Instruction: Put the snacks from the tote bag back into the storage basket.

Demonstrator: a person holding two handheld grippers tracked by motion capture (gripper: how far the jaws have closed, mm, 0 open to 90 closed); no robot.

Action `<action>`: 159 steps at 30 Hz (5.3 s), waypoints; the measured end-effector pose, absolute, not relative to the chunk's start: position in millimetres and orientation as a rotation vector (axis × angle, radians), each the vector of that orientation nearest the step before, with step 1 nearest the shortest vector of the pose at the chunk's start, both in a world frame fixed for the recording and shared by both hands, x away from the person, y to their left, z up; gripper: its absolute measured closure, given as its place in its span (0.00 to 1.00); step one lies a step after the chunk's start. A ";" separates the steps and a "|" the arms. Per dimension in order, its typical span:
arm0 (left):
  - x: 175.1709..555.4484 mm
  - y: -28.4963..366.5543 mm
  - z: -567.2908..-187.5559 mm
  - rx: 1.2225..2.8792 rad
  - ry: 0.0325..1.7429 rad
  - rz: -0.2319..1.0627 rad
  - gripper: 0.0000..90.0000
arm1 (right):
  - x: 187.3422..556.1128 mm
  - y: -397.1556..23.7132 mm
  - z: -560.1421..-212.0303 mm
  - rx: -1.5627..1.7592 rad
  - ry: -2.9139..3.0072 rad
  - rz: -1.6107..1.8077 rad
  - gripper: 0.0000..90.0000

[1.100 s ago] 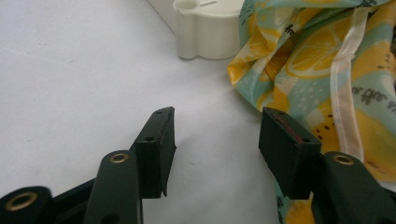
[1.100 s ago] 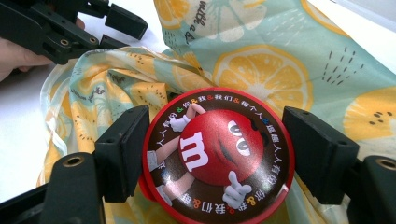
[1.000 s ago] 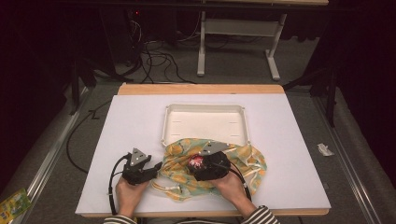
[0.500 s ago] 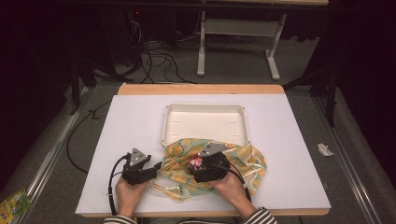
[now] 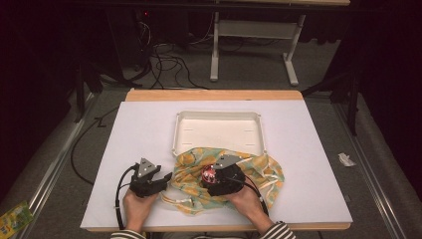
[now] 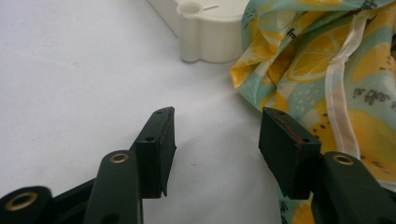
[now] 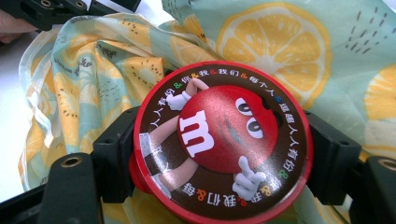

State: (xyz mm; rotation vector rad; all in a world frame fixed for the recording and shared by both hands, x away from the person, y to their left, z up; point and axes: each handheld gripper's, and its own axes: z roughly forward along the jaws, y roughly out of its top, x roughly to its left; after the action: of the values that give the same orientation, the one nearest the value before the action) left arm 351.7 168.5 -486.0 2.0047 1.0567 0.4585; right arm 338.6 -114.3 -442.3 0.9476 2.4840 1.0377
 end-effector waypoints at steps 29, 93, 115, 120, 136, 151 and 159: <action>351.9 168.3 -486.2 2.005 1.053 0.455 0.52 | 331.4 -151.2 -406.8 0.948 2.437 1.119 0.29; 351.5 168.6 -486.2 2.003 1.049 0.458 0.51 | 373.2 -207.6 -356.9 1.055 2.324 1.110 0.29; 351.4 168.8 -486.2 1.999 1.049 0.456 0.51 | 411.9 -206.9 -359.6 1.114 2.304 1.081 0.29; 351.5 168.8 -486.1 2.002 1.048 0.455 0.51 | 420.5 -205.4 -366.6 1.129 2.315 1.054 0.29; 351.7 168.4 -486.3 2.005 1.048 0.455 0.51 | 449.8 -193.5 -380.5 1.144 2.330 1.016 0.29; 351.4 169.0 -486.2 1.997 1.049 0.456 0.51 | 471.5 -184.9 -398.5 1.227 2.344 0.985 0.29; 351.3 168.6 -486.2 1.999 1.048 0.458 0.51 | 480.5 -182.4 -411.3 1.265 2.357 0.939 0.29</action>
State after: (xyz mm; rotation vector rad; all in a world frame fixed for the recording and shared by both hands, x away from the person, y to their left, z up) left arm 351.3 168.6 -486.2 1.9991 1.0478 0.4584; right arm 480.5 -182.4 -411.3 1.2651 2.3570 0.9390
